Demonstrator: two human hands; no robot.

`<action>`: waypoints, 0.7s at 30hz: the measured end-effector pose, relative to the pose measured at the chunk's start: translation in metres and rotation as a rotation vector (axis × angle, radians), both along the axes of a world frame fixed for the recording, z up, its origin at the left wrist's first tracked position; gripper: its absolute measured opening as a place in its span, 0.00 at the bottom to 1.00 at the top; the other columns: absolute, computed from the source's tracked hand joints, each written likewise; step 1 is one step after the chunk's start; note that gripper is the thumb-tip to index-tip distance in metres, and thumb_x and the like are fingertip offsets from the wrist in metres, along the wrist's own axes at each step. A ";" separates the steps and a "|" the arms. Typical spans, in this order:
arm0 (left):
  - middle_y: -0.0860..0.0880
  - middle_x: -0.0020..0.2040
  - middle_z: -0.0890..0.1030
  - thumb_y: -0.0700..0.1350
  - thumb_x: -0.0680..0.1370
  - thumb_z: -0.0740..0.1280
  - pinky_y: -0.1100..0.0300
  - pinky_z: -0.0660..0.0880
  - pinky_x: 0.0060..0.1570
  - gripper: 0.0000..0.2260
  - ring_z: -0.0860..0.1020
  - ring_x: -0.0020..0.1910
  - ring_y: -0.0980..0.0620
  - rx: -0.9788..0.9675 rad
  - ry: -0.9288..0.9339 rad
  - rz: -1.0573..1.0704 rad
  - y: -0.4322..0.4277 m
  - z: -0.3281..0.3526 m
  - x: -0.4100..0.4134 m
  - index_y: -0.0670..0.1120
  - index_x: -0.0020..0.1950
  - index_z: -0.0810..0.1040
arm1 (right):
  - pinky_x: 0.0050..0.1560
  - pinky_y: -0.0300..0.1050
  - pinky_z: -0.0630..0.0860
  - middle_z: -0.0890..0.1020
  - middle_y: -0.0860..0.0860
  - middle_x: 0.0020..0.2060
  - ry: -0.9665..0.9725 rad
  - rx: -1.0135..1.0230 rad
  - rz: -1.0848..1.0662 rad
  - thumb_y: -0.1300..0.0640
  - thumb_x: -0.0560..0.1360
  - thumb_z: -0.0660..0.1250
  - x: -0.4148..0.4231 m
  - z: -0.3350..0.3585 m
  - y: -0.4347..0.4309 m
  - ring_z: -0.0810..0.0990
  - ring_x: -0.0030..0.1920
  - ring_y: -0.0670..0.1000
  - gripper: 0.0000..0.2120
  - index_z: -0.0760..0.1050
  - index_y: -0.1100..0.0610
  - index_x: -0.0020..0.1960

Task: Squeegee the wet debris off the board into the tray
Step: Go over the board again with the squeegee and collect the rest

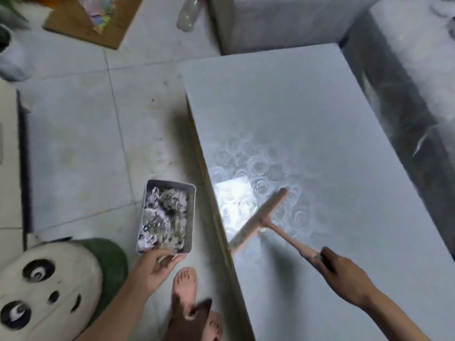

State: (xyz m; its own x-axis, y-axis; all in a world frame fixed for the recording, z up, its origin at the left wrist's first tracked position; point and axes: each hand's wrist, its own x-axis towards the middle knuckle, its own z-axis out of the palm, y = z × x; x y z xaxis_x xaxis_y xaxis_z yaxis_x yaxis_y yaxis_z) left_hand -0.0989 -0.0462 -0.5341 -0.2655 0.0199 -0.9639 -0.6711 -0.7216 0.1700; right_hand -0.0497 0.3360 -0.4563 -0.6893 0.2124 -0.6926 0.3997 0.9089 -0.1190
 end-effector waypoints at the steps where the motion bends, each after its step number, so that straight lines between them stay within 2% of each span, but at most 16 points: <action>1: 0.39 0.45 0.76 0.26 0.76 0.57 0.44 0.78 0.52 0.09 0.77 0.46 0.42 0.024 -0.006 0.025 0.005 -0.010 -0.008 0.35 0.50 0.73 | 0.37 0.41 0.69 0.77 0.48 0.35 -0.007 0.009 0.002 0.37 0.79 0.50 -0.004 -0.001 0.013 0.76 0.38 0.49 0.20 0.62 0.53 0.40; 3: 0.39 0.44 0.75 0.27 0.77 0.56 0.38 0.74 0.55 0.09 0.76 0.46 0.39 0.011 -0.056 0.039 0.012 -0.028 -0.018 0.37 0.44 0.72 | 0.42 0.44 0.72 0.78 0.48 0.38 -0.019 0.019 0.017 0.38 0.79 0.51 -0.008 -0.002 0.039 0.77 0.40 0.49 0.19 0.63 0.52 0.42; 4: 0.39 0.43 0.74 0.27 0.77 0.56 0.39 0.75 0.56 0.10 0.76 0.46 0.39 0.027 -0.073 0.063 0.020 -0.039 -0.027 0.38 0.42 0.70 | 0.43 0.46 0.73 0.78 0.48 0.38 -0.025 0.021 0.007 0.38 0.78 0.52 -0.014 -0.006 0.055 0.77 0.40 0.49 0.18 0.64 0.52 0.42; 6: 0.39 0.42 0.75 0.28 0.78 0.56 0.44 0.78 0.52 0.11 0.76 0.46 0.40 0.032 -0.086 0.125 0.033 -0.048 -0.040 0.39 0.40 0.70 | 0.43 0.46 0.73 0.79 0.49 0.36 -0.041 0.024 0.006 0.38 0.77 0.54 -0.022 -0.010 0.079 0.78 0.38 0.48 0.17 0.66 0.52 0.42; 7: 0.39 0.42 0.75 0.28 0.78 0.57 0.45 0.78 0.54 0.11 0.76 0.48 0.40 0.026 -0.084 0.138 0.038 -0.054 -0.044 0.39 0.39 0.70 | 0.42 0.45 0.74 0.79 0.49 0.35 -0.055 0.022 -0.008 0.39 0.77 0.55 -0.025 -0.012 0.090 0.78 0.37 0.47 0.16 0.67 0.50 0.41; 9: 0.38 0.42 0.78 0.29 0.78 0.56 0.44 0.69 0.66 0.10 0.76 0.53 0.40 0.033 -0.071 0.143 0.048 -0.061 -0.052 0.38 0.41 0.72 | 0.41 0.43 0.74 0.78 0.47 0.33 -0.059 0.015 -0.010 0.42 0.77 0.58 -0.035 -0.017 0.111 0.77 0.35 0.46 0.12 0.69 0.48 0.41; 11: 0.35 0.41 0.81 0.29 0.78 0.56 0.44 0.67 0.67 0.09 0.75 0.56 0.37 0.033 -0.053 0.113 0.055 -0.069 -0.056 0.36 0.44 0.73 | 0.41 0.42 0.73 0.78 0.45 0.34 -0.074 0.029 0.013 0.44 0.78 0.59 -0.051 -0.026 0.124 0.77 0.36 0.44 0.08 0.70 0.45 0.43; 13: 0.36 0.47 0.79 0.28 0.78 0.56 0.43 0.72 0.62 0.09 0.74 0.60 0.35 0.022 -0.009 0.119 0.065 -0.076 -0.064 0.37 0.47 0.73 | 0.42 0.44 0.74 0.78 0.43 0.35 -0.055 0.020 0.066 0.48 0.79 0.60 -0.068 -0.045 0.128 0.77 0.38 0.43 0.05 0.69 0.41 0.44; 15: 0.37 0.56 0.74 0.28 0.78 0.56 0.45 0.81 0.44 0.09 0.73 0.60 0.38 0.076 -0.022 0.210 0.073 -0.089 -0.068 0.37 0.49 0.73 | 0.45 0.46 0.74 0.79 0.41 0.41 -0.008 -0.046 0.148 0.49 0.79 0.60 -0.089 -0.068 0.109 0.78 0.41 0.45 0.03 0.70 0.40 0.50; 16: 0.37 0.58 0.74 0.29 0.78 0.55 0.46 0.81 0.37 0.09 0.73 0.60 0.39 0.103 -0.027 0.251 0.076 -0.090 -0.068 0.38 0.51 0.73 | 0.45 0.45 0.74 0.79 0.41 0.45 0.020 -0.082 0.196 0.48 0.79 0.59 -0.096 -0.074 0.093 0.79 0.44 0.47 0.06 0.71 0.42 0.55; 17: 0.38 0.59 0.74 0.29 0.78 0.55 0.46 0.81 0.36 0.10 0.73 0.60 0.39 0.106 -0.018 0.286 0.079 -0.094 -0.070 0.38 0.53 0.73 | 0.45 0.45 0.73 0.79 0.42 0.47 0.052 -0.121 0.259 0.48 0.80 0.57 -0.107 -0.086 0.078 0.79 0.46 0.48 0.09 0.72 0.44 0.58; 19: 0.38 0.56 0.77 0.28 0.77 0.55 0.46 0.79 0.39 0.14 0.75 0.57 0.39 0.091 -0.006 0.300 0.083 -0.097 -0.072 0.39 0.57 0.73 | 0.44 0.44 0.72 0.78 0.41 0.51 0.102 -0.157 0.362 0.46 0.80 0.55 -0.127 -0.091 0.054 0.79 0.49 0.48 0.12 0.70 0.44 0.61; 21: 0.39 0.51 0.77 0.27 0.76 0.55 0.45 0.78 0.40 0.12 0.76 0.52 0.41 0.061 -0.007 0.313 0.087 -0.100 -0.071 0.39 0.51 0.74 | 0.40 0.43 0.71 0.79 0.39 0.50 0.158 -0.089 0.461 0.43 0.79 0.53 -0.146 -0.084 0.057 0.80 0.48 0.48 0.12 0.70 0.40 0.59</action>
